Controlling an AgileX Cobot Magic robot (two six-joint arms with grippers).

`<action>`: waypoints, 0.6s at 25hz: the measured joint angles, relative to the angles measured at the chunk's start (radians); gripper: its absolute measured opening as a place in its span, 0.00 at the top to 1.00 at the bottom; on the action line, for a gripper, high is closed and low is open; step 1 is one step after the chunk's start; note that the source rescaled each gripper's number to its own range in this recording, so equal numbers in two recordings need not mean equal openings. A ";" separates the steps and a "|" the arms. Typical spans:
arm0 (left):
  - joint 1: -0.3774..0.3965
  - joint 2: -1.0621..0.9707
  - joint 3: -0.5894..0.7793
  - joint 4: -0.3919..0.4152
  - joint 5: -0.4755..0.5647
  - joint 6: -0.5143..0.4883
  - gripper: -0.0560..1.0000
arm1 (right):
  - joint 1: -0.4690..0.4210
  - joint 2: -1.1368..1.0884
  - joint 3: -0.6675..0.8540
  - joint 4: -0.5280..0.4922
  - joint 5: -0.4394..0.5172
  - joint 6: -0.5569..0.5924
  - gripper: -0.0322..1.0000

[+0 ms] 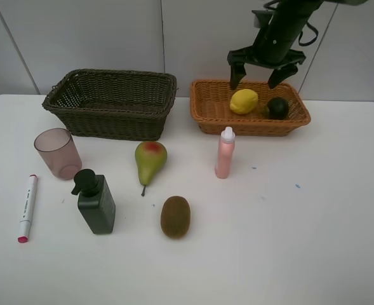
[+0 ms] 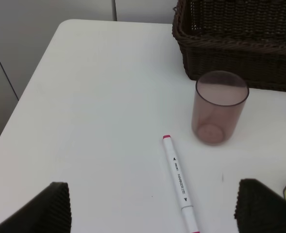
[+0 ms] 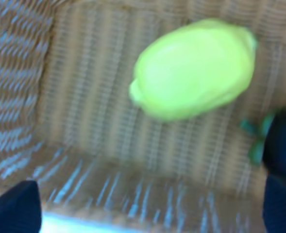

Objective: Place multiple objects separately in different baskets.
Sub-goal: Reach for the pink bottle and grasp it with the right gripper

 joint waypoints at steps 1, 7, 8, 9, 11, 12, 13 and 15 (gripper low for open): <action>0.000 0.000 0.000 0.000 0.000 0.000 0.10 | 0.010 -0.012 0.000 0.000 0.030 0.016 0.00; 0.000 0.000 0.000 0.000 0.000 0.000 0.10 | 0.077 -0.061 0.000 0.002 0.072 0.114 0.00; 0.000 0.000 0.000 0.000 0.000 0.000 0.10 | 0.091 -0.063 0.000 0.004 0.072 0.135 0.00; 0.000 0.000 0.000 0.000 0.000 0.000 0.10 | 0.105 -0.065 0.000 0.004 0.072 0.160 0.00; 0.000 0.000 0.000 0.000 0.000 0.000 0.10 | 0.129 -0.066 0.002 0.000 0.072 0.216 0.00; 0.000 0.000 0.000 0.000 0.000 0.000 0.10 | 0.143 -0.066 0.007 -0.004 0.072 0.249 0.00; 0.000 0.000 0.000 0.000 0.000 0.000 0.10 | 0.155 -0.066 0.013 -0.014 0.072 0.280 0.00; 0.000 0.000 0.000 0.000 0.000 0.000 0.10 | 0.185 -0.066 0.032 -0.034 0.073 0.326 0.00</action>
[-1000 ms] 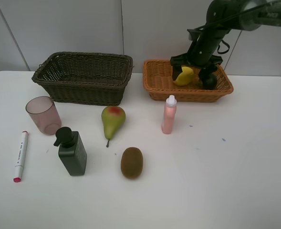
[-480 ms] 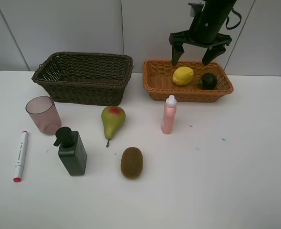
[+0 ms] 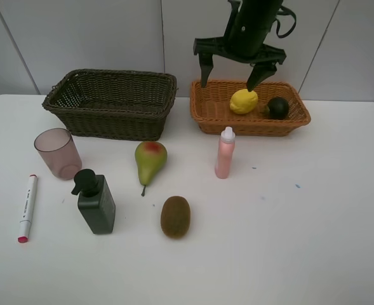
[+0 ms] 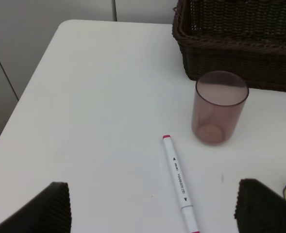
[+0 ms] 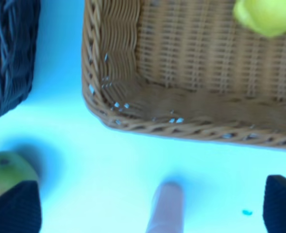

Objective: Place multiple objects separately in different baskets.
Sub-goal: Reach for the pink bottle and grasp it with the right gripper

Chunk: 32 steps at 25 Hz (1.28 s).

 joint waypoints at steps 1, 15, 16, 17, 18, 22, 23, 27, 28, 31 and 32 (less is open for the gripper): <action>0.000 0.000 0.000 0.000 0.000 0.000 0.10 | 0.013 0.000 0.013 -0.007 0.000 0.017 0.00; 0.000 0.000 0.000 0.000 0.000 0.000 0.10 | 0.131 -0.063 0.132 -0.042 0.002 0.113 0.00; 0.000 0.000 0.000 0.000 0.000 0.000 0.10 | 0.135 -0.075 0.132 -0.047 0.002 0.117 0.00; 0.000 0.000 0.000 0.000 0.000 0.000 0.10 | 0.142 -0.084 0.132 -0.049 0.002 0.123 0.00; 0.000 0.000 0.000 0.000 0.000 0.000 0.10 | 0.143 -0.090 0.136 -0.059 0.002 0.134 0.00; 0.000 0.000 0.000 0.000 0.000 0.000 0.10 | 0.143 -0.096 0.185 -0.075 0.001 0.180 0.00; 0.000 0.000 0.000 0.000 0.000 0.000 0.10 | 0.143 -0.096 0.204 -0.076 0.001 0.192 0.00; 0.000 0.000 0.000 0.000 0.000 0.000 0.10 | 0.143 -0.096 0.258 -0.098 0.003 0.215 0.00; 0.000 0.000 0.000 0.000 0.000 0.000 0.10 | 0.143 -0.096 0.262 -0.103 0.004 0.216 0.00; 0.000 0.000 0.000 0.000 0.000 0.000 0.10 | 0.141 -0.096 0.265 -0.114 0.002 0.219 0.00; 0.000 0.000 0.000 0.000 0.000 0.000 0.10 | 0.140 -0.096 0.265 -0.115 0.002 0.219 0.00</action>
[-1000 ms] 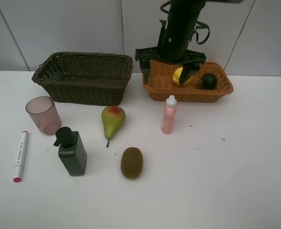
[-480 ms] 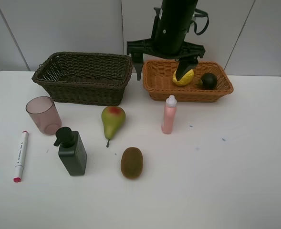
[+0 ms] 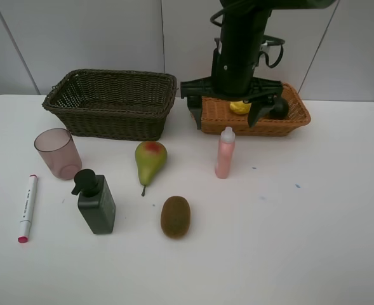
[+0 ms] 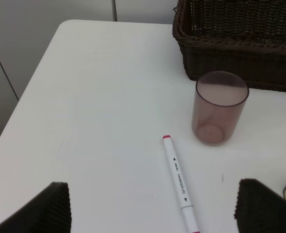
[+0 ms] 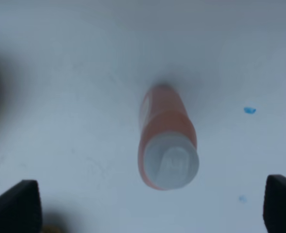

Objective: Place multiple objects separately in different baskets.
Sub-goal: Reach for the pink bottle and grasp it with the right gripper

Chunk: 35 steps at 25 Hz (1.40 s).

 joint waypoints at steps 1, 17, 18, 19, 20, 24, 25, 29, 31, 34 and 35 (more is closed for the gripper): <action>0.000 0.000 0.000 0.000 0.000 0.000 0.10 | -0.003 0.000 0.000 0.000 0.000 0.000 0.00; 0.000 0.000 0.000 0.000 0.000 0.000 0.10 | -0.049 0.091 0.003 0.044 0.000 0.000 0.03; 0.000 0.000 0.000 0.000 0.000 0.000 0.10 | -0.049 0.097 0.003 0.045 0.000 -0.003 0.03; 0.000 0.000 0.000 0.000 0.000 0.000 0.10 | -0.049 0.102 0.003 0.045 0.000 -0.009 0.03; 0.000 0.000 0.000 0.000 0.000 0.000 0.10 | -0.049 0.109 0.003 0.048 -0.002 -0.015 0.03; 0.000 0.000 0.000 0.000 0.000 0.000 0.10 | -0.057 0.137 0.003 0.074 -0.015 -0.020 0.03; 0.000 0.000 0.000 0.000 0.000 0.000 0.10 | -0.057 0.143 0.003 0.075 -0.022 -0.020 0.03; 0.000 0.000 0.000 0.000 0.000 0.000 0.10 | -0.062 0.150 0.003 0.076 -0.050 -0.023 0.03; 0.000 0.000 0.000 0.000 0.000 0.000 0.10 | -0.069 0.150 0.003 0.082 -0.051 -0.024 0.03; 0.000 0.000 0.000 0.000 0.000 0.000 0.10 | -0.072 0.158 0.003 0.082 -0.053 -0.024 0.03; 0.000 0.000 0.000 0.000 0.000 0.000 0.10 | -0.072 0.160 0.003 0.084 -0.053 -0.024 0.03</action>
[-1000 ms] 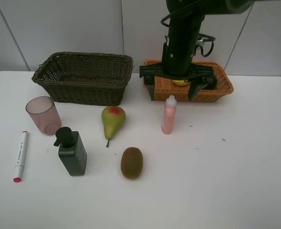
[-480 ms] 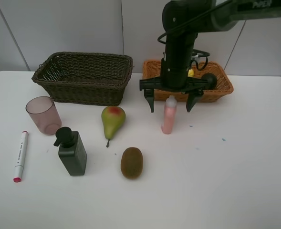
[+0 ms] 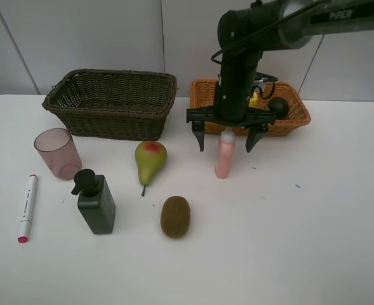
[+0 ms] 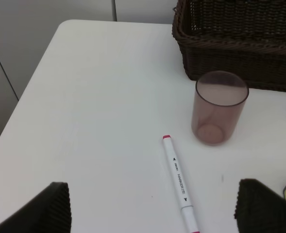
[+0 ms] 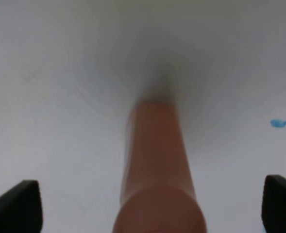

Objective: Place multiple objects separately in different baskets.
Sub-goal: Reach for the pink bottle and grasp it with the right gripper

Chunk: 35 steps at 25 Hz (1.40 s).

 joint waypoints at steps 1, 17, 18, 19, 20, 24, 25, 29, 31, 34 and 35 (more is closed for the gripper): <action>0.000 0.000 0.000 0.000 0.000 0.000 0.10 | 0.000 0.006 0.000 0.003 0.000 0.000 0.03; 0.000 0.000 0.000 0.000 0.000 0.000 0.10 | -0.004 0.045 0.000 0.018 -0.006 -0.018 0.03; 0.000 0.000 0.000 0.000 0.000 0.000 0.10 | -0.006 0.045 0.000 0.023 -0.008 -0.019 0.03; 0.000 0.000 0.000 0.000 0.000 0.000 0.10 | -0.009 0.045 0.000 0.022 -0.009 -0.019 0.03; 0.000 0.000 0.000 0.000 0.000 0.000 0.10 | -0.010 0.045 0.000 0.021 -0.010 -0.020 0.03; 0.000 0.000 0.000 0.000 0.000 0.000 0.10 | -0.010 0.045 0.000 0.023 -0.012 -0.021 0.04; 0.000 0.000 0.000 0.000 0.000 0.000 0.10 | -0.010 0.045 0.000 0.023 -0.013 -0.022 0.08; 0.000 0.000 0.000 0.000 0.000 0.000 0.10 | -0.010 0.045 0.000 0.023 -0.014 -0.022 0.52; 0.000 0.000 0.000 0.000 0.000 0.000 0.10 | -0.010 0.045 0.000 0.022 -0.014 -0.022 0.88; 0.000 0.000 0.000 0.000 0.000 0.000 0.10 | -0.010 0.045 0.000 0.022 -0.013 -0.041 0.97; 0.000 0.000 0.000 0.000 0.000 0.000 0.10 | -0.010 0.045 0.000 0.022 -0.013 -0.048 0.97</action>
